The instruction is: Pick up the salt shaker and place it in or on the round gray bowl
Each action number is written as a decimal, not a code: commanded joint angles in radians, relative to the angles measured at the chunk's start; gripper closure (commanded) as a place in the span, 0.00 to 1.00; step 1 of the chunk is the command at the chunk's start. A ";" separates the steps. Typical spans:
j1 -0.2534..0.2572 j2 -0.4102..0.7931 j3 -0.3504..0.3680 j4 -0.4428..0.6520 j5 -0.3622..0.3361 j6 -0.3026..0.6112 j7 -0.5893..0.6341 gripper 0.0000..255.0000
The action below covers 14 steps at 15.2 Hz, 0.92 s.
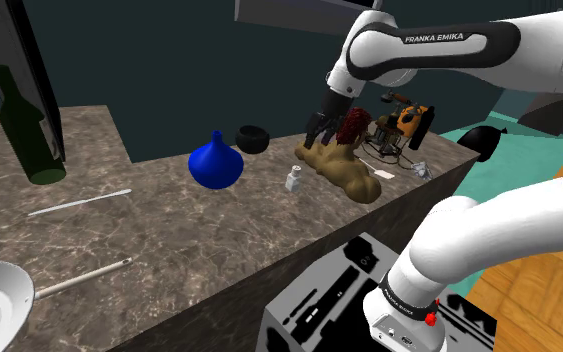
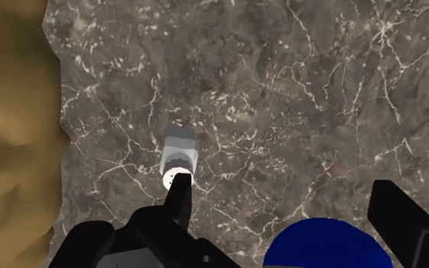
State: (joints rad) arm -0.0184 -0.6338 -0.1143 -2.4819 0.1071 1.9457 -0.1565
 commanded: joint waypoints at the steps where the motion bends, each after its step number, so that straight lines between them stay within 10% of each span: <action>1: -0.001 0.040 -0.021 -0.024 0.006 0.061 -0.028 0.00; 14: 0.025 0.395 -0.164 -0.060 0.132 0.399 -0.263 0.00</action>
State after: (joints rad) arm 0.0033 -0.2546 -0.2761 -2.5424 0.2296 2.3303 -0.4112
